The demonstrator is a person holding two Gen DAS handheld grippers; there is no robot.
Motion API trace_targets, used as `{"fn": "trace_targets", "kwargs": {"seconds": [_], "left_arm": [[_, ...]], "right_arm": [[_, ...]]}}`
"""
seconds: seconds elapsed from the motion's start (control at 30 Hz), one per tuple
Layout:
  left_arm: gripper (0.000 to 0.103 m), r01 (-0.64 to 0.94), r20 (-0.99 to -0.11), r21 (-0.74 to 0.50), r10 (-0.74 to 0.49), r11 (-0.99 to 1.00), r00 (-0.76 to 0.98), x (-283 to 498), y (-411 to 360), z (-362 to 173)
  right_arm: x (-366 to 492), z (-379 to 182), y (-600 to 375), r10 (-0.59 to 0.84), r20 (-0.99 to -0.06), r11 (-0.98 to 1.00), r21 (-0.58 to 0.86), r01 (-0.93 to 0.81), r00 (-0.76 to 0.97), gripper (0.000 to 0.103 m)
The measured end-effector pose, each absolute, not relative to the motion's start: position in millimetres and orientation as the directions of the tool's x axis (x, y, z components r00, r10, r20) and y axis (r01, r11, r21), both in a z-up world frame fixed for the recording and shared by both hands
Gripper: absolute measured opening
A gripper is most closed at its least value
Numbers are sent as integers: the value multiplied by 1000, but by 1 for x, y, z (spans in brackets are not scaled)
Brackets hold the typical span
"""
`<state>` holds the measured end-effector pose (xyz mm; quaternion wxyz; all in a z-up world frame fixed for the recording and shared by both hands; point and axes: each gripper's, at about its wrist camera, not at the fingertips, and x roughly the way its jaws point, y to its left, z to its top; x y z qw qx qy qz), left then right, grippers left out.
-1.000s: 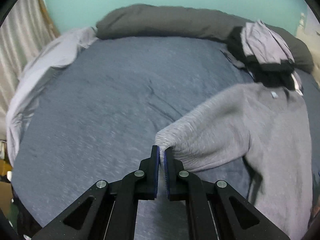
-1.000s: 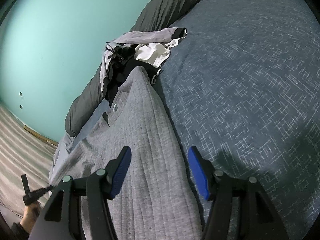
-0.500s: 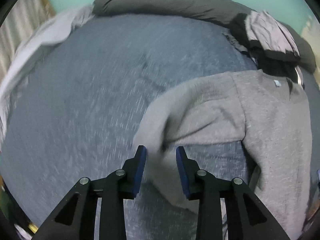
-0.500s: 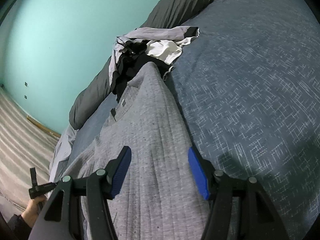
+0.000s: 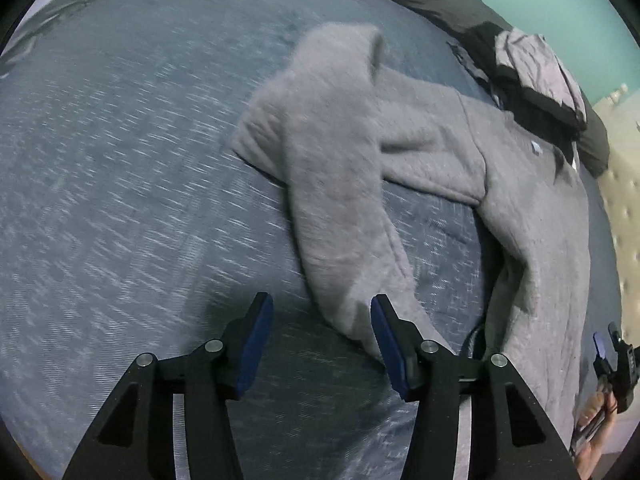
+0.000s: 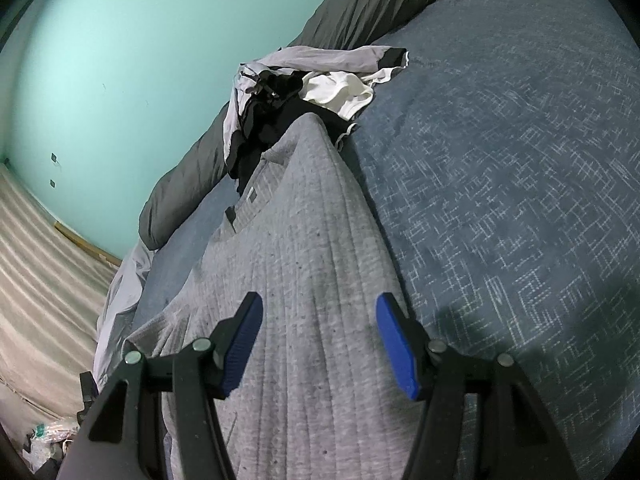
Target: Fold clothes
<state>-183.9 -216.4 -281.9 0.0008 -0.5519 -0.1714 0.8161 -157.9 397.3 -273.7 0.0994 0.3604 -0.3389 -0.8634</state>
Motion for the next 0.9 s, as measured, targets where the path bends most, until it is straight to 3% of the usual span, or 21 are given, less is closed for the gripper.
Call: {"fn": "trace_targets", "kwargs": {"seconds": [0.13,0.17,0.2,0.27,0.3,0.57,0.9], "left_arm": [[55,169,-897,-295,212,-940,-389,-192,-203,-294],[50,157,-896,-293,213,-943,-390,-193,-199,-294],[44,148,-896,-290,214,-946,-389,-194,-196,-294],[13,127,-902,-254,188,-959,-388,-195,-191,-292],[7,117,-902,-247,184,-962,-391,-194,-190,-289],[7,102,-871,-223,151,-969,-467,-179,-226,-233],[6,227,-891,-80,-33,-971,-452,-174,-328,-184]], "right_arm": [[-158,-274,398,-418,-555,-749,659,-74,-719,60],[-158,-274,399,-417,-554,-747,660,-75,-720,60],[-159,-273,399,-417,-553,-746,662,-76,-722,60],[-158,-273,401,-415,-551,-744,664,-79,-724,60],[-158,-272,402,-413,-550,-743,665,-80,-726,60],[-157,-271,402,-416,-546,-743,665,-75,-727,60],[-157,-270,401,-401,-552,-755,651,-78,-731,60]]}}
